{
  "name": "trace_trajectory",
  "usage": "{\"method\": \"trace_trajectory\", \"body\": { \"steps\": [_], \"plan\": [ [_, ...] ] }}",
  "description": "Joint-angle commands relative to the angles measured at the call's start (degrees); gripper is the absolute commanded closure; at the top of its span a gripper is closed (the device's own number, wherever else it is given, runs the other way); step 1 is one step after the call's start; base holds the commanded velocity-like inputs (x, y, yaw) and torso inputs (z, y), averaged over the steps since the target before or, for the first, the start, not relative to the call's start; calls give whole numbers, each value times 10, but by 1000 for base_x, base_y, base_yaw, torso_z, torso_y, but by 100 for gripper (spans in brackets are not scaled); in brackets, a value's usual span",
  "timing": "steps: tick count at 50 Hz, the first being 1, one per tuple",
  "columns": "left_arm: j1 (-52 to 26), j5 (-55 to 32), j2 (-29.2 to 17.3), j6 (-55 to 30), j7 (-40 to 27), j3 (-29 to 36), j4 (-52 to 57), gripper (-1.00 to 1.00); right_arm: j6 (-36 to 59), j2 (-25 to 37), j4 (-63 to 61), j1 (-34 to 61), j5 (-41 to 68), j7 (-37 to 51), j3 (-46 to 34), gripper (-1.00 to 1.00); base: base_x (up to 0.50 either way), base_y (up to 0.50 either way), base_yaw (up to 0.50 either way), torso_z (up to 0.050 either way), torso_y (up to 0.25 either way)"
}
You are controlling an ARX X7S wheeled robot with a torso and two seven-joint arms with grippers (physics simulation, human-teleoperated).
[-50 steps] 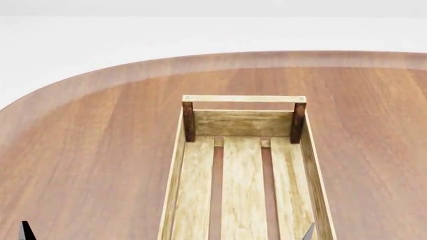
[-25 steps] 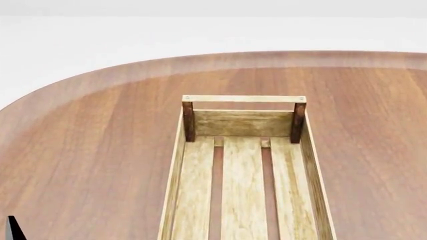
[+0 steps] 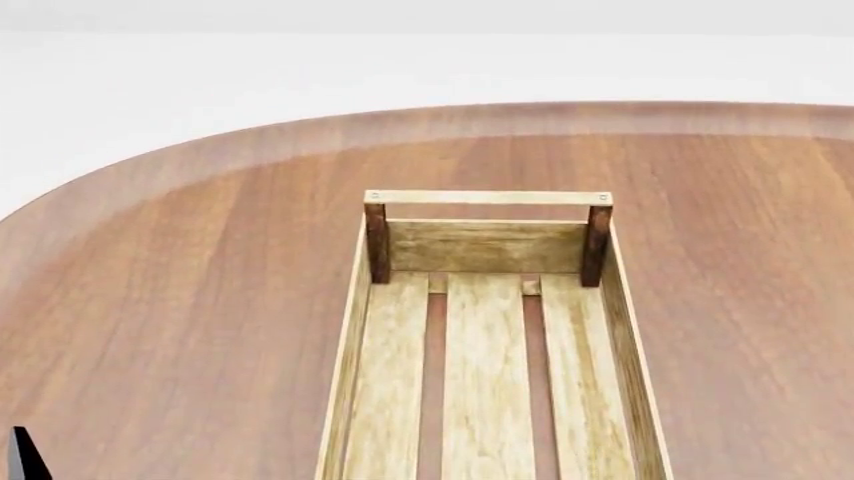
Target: Pick up the cream cheese and put it in the tray.
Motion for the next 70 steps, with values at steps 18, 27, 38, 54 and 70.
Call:
{"method": "trace_trajectory", "body": {
  "steps": [18,27,38,54,70],
  "plan": [
    [1,2,-3,-1,-6,2,2,-100,96,-7,28,30,123,21,64,-100,0,0,0,0,0],
    [2,6,-3,-2,-7,5,4,-100,100,0,46,35,165,-1,75,-100,0,0,0,0,0],
    [5,3,-6,-2,-9,4,8,-100,109,7,63,40,194,-15,81,-100,0,0,0,0,0],
    [3,-5,-9,-2,-12,3,10,-100,121,16,80,42,188,-1,82,-100,0,0,0,0,0],
    [1,-5,-10,-6,-14,5,9,-100,130,28,96,35,176,7,82,-100,0,0,0,0,0]
  ]
}}
